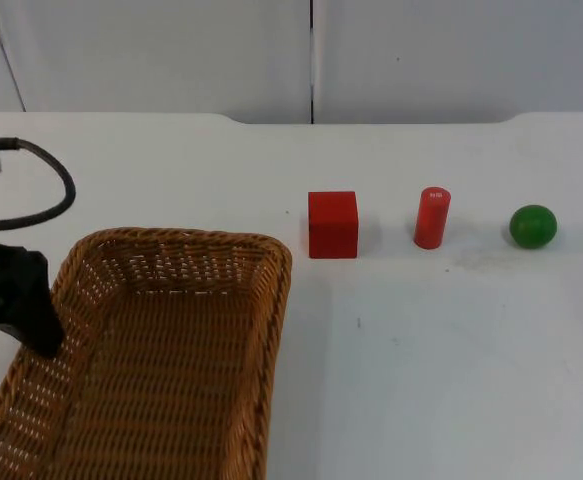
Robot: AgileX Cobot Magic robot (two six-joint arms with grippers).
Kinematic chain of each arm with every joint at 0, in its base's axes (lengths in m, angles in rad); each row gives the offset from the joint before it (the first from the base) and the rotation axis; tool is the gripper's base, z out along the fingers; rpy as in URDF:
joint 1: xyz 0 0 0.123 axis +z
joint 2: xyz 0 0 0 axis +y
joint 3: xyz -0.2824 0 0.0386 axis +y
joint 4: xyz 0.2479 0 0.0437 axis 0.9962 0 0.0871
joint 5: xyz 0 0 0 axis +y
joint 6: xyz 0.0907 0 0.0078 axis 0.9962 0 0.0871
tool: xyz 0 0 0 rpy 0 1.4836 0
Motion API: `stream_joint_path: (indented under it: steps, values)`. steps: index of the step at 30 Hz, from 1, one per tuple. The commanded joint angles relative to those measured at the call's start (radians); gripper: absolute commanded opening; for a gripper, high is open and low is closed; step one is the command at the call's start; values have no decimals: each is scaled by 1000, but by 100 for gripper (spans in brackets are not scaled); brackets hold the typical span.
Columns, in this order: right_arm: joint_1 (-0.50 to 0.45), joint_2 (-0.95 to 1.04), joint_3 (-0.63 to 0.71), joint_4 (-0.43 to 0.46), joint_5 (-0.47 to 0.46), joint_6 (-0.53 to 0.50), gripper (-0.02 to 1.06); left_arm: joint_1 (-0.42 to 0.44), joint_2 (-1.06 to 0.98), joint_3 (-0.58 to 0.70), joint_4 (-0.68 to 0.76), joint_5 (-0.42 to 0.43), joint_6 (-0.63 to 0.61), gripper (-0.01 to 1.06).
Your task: Pick up the basket with the left hand and place the object to the left of the red cylinder into the basket with the right hand.
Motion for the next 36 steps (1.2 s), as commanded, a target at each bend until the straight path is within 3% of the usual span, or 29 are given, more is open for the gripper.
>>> stream_joint_path:
  steps: [1,6,15,27,36]
  values:
    - [-6,-2,6,1,1,-8,105,4,21,-5,-85,-20,63,105]
    - [-6,-2,6,-1,1,-8,105,4,58,-7,-182,-31,166,105]
    - [-6,-2,6,-1,-1,-8,105,-6,110,-5,-200,-116,166,105]
    - [-6,-2,6,-8,-5,-8,105,-26,189,-3,-233,-133,162,105]
    - [-6,-2,6,-8,-5,-8,105,-26,226,-3,-233,-166,160,95]
